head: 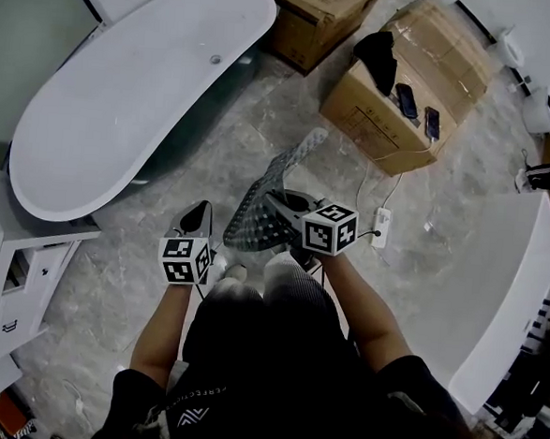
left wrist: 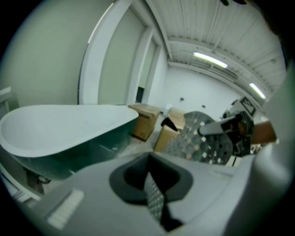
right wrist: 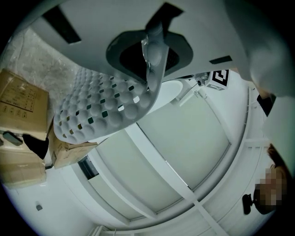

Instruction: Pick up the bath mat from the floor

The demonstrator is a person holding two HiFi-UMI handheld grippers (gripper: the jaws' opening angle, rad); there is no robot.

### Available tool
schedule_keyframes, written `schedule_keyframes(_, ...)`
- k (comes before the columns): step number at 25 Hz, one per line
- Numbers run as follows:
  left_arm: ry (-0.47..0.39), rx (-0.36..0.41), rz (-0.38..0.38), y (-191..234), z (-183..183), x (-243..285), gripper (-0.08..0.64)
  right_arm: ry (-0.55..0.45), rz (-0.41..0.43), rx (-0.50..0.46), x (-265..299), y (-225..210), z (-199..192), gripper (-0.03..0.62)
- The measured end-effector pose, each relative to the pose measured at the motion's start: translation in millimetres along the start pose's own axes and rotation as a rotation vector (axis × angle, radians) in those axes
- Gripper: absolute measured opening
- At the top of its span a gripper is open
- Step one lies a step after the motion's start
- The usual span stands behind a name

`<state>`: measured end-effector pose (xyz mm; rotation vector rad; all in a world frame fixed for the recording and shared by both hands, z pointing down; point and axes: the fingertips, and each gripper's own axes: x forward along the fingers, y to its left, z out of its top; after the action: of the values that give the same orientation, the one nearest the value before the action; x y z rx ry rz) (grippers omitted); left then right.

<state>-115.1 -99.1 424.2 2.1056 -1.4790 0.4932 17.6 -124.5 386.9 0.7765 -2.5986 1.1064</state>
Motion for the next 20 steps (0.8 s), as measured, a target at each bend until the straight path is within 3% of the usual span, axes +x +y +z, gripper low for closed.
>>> schedule_keyframes(12, -0.082, -0.042, 0.025, 16, 52, -7, 0.005, -0.074, -0.076, -0.020, -11, 12, 20, 0.012)
schedule_keyframes(20, -0.056, -0.063, -0.019, 4, 49, -1, 0.005, -0.091, -0.115, -0.025, -22, 9, 24, 0.012)
